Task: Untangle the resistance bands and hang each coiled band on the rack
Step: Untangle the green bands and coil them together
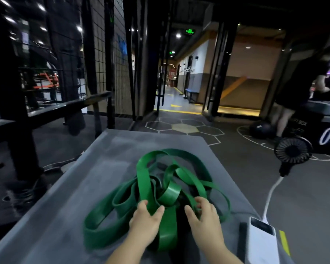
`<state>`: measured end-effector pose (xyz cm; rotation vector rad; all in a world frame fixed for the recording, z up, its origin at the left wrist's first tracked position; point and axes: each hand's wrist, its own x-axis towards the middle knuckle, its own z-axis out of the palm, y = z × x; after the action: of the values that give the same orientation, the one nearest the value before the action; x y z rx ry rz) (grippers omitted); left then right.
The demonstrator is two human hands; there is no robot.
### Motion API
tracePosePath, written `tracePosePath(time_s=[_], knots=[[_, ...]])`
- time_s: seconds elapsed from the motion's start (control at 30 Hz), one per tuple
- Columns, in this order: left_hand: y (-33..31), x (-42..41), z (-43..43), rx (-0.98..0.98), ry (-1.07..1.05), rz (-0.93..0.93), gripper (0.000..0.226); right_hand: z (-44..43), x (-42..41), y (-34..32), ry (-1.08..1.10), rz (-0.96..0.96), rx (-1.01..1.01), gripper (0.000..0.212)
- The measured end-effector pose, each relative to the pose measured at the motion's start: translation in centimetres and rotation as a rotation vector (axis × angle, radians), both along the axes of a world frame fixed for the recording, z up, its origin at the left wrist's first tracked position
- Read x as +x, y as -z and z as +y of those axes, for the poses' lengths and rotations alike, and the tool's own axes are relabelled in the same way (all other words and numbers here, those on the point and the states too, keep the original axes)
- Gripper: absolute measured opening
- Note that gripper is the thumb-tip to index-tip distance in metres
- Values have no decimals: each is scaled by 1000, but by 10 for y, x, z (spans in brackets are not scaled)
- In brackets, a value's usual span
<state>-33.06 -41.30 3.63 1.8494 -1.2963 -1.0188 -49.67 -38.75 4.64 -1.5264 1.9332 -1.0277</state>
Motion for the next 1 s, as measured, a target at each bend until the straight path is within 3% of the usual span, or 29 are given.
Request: tracePosePath(time_s=[0.23,0.37,0.5,0.7,0.87,1.0], knots=[[-1,-12,-12,1,150,-51,101,-21,-11,4,29,132,45,60],[2,-12,-20,-28,133,-16,105,-32,-23,3,25,23,93,78],[5,-14,-25,-53,138,6,103,-40,-30,0,-30,91,155,86],[7,-26,-17,-111,160,-52,89,-36,-31,-5,-57,165,122,62],[-5,-29,-12,-99,159,140,62,-30,-41,-10,16,193,26,38],[-15,-16,-4,-92,134,214,31,-18,-38,-24,-14,108,-105,22]])
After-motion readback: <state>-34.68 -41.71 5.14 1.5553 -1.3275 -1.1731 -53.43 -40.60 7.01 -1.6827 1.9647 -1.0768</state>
